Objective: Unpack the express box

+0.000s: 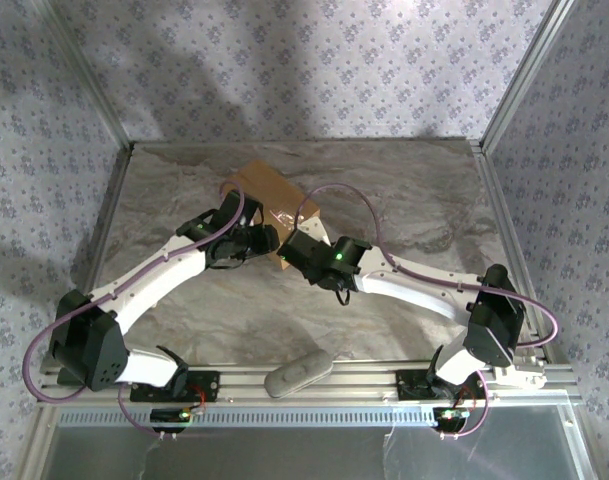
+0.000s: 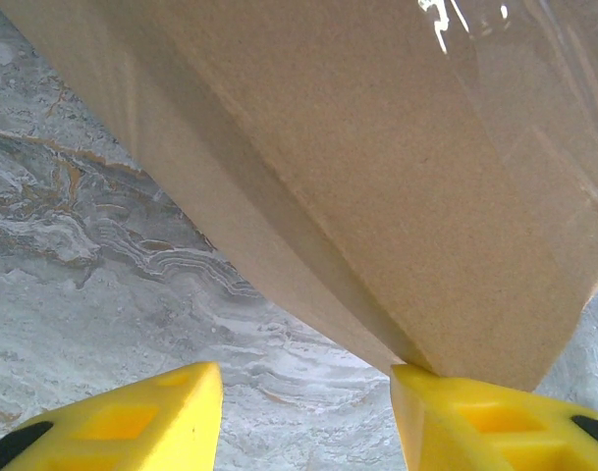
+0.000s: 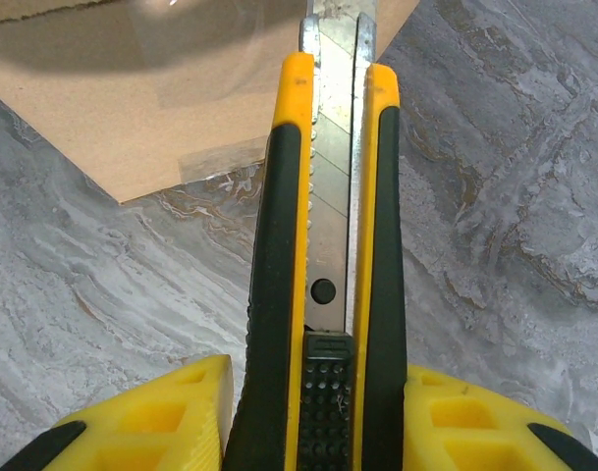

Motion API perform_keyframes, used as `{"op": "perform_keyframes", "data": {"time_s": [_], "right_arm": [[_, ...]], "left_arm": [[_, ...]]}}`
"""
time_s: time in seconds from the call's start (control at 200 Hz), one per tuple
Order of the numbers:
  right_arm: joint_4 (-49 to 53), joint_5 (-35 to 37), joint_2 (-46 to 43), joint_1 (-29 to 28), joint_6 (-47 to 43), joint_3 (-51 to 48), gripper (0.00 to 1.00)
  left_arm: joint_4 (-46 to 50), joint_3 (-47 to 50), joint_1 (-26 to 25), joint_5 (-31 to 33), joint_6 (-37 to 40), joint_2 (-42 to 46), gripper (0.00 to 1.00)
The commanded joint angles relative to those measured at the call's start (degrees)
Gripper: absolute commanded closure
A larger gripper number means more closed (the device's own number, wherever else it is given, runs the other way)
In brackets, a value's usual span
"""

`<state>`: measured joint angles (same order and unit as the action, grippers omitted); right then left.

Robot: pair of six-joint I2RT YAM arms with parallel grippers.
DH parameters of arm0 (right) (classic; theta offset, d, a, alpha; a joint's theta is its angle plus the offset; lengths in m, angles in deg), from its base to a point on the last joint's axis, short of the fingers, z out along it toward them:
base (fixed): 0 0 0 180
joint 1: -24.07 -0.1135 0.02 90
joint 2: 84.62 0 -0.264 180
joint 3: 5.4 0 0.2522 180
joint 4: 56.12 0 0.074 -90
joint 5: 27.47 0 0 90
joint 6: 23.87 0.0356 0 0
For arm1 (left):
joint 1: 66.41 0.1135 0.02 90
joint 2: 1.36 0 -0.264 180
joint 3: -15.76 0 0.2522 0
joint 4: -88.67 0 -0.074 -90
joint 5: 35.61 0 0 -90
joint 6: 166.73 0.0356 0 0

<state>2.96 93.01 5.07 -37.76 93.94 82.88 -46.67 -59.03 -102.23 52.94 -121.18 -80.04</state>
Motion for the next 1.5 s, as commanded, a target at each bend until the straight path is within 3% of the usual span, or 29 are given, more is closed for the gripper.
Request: {"op": "perform_keyframes", "data": {"time_s": [0.0, 1.04, 1.494], "right_arm": [[-5.8, -18.5, 1.3, -8.0, -9.7, 3.2, 1.00], [-6.1, -19.9, 2.7, -10.5, -9.9, 4.4, 1.00], [-2.2, -18.7, -0.6, -4.3, -7.3, 1.2, 1.00]], "left_arm": [[-12.7, -2.9, -2.1, -3.7, 0.1, -2.9, 0.49], [-12.6, -3.9, -2.1, -2.9, 0.5, -3.4, 0.49], [-6.8, -4.0, -2.2, 1.4, 2.7, 0.0, 0.49]]}}
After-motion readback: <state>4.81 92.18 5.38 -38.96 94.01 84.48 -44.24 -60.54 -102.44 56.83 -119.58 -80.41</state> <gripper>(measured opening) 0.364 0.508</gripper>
